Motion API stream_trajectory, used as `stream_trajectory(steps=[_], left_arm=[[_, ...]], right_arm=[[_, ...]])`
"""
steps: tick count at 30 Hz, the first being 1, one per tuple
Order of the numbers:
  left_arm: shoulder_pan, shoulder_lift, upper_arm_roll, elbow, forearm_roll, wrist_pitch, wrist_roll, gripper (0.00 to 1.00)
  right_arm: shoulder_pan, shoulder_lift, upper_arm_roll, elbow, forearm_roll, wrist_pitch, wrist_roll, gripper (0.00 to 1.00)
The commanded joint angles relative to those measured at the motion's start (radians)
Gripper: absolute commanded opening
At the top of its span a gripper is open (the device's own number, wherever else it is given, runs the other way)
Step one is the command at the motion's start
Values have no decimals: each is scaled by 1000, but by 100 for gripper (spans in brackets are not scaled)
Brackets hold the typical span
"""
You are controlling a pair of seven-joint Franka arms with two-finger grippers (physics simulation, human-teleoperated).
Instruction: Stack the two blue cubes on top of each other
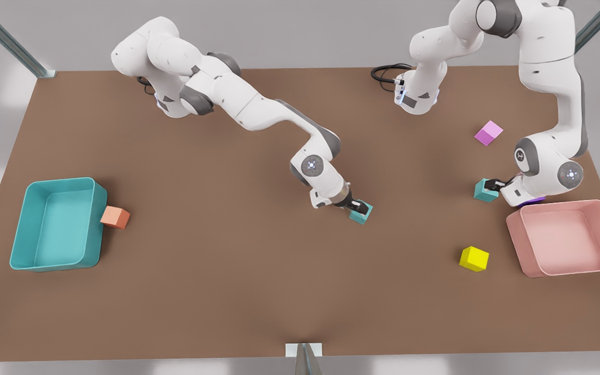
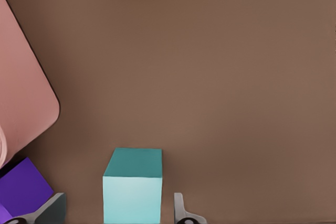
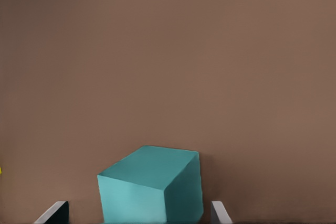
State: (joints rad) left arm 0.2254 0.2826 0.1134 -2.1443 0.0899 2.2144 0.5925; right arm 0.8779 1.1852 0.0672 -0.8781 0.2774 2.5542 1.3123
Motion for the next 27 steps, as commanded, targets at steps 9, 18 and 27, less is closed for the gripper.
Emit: stream_trajectory(steps=[9,18,27], left_arm=[[22,67,2,-46,-1,186,394,100],[23,76,19,-91,-2,200,380,100],[23,107,20,-92,-1,200,382,100]], right_arm=[[-438,-623,91,-441,-260,-778,-615,100],[-746,-1076,-70,-682,-296,-1002,-1237,100],[-869,-1020,-122,-550,-239,-1118,-1303,100]])
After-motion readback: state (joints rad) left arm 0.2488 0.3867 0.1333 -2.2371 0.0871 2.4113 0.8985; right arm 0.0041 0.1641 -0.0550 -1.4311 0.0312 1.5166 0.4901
